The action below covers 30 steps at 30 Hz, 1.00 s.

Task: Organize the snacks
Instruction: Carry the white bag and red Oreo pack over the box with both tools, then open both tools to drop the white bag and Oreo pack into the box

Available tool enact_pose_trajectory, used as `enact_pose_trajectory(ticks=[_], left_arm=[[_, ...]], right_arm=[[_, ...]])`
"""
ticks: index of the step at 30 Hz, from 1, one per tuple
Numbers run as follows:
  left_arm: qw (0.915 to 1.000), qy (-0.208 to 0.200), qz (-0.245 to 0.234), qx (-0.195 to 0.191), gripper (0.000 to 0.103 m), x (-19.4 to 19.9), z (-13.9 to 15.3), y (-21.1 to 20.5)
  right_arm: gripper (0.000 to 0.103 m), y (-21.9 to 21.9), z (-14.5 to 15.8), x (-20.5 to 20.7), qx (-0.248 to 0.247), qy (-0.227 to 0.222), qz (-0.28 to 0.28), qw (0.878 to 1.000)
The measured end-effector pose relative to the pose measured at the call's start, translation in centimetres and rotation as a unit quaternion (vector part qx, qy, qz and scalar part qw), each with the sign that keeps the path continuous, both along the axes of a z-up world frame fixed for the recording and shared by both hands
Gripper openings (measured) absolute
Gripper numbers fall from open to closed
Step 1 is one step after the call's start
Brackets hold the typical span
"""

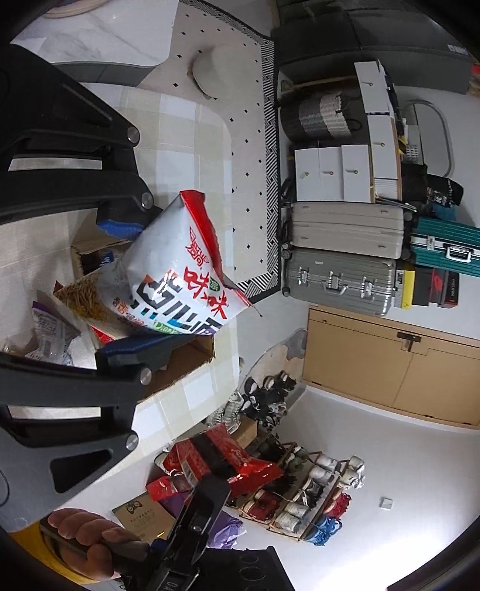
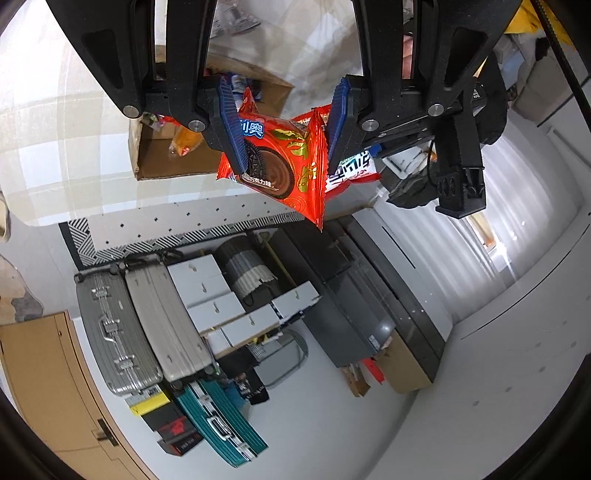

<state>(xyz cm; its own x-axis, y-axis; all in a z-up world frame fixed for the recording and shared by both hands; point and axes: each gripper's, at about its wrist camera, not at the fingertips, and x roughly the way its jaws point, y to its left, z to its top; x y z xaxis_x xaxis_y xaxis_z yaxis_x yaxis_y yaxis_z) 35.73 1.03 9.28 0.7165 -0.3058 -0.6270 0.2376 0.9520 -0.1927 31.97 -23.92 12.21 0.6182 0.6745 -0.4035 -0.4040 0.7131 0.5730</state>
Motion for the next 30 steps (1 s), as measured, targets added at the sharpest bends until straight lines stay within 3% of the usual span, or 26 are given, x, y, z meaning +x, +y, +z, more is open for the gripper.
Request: enact_pose_trajectory(ticks=[10,19,24,30], left_arm=[[0.9996,0.024,0.000,0.012,0.039,8.0,-3.1,-1.8],[0.9993,0.031,-0.005,0.019,0.039,11.5,-5.7,-3.0],[0.9978,0.059,0.002,0.028,0.039,14.3,-9.3,-3.5],[0.9974,0.064,0.002,0.034,0.039,16.5,-11.7,-3.9]], right_arm=[[0.042,-0.2,-2.7,3.6,-0.005,0.023,-0.003,1.000],[0.042,-0.1,-4.4,5.1,-0.018,0.036,-0.005,0.999],[0.042,-0.1,-6.5,6.5,-0.037,0.062,-0.011,0.997],[0.042,-0.5,-7.8,7.2,-0.041,0.072,-0.017,0.996]])
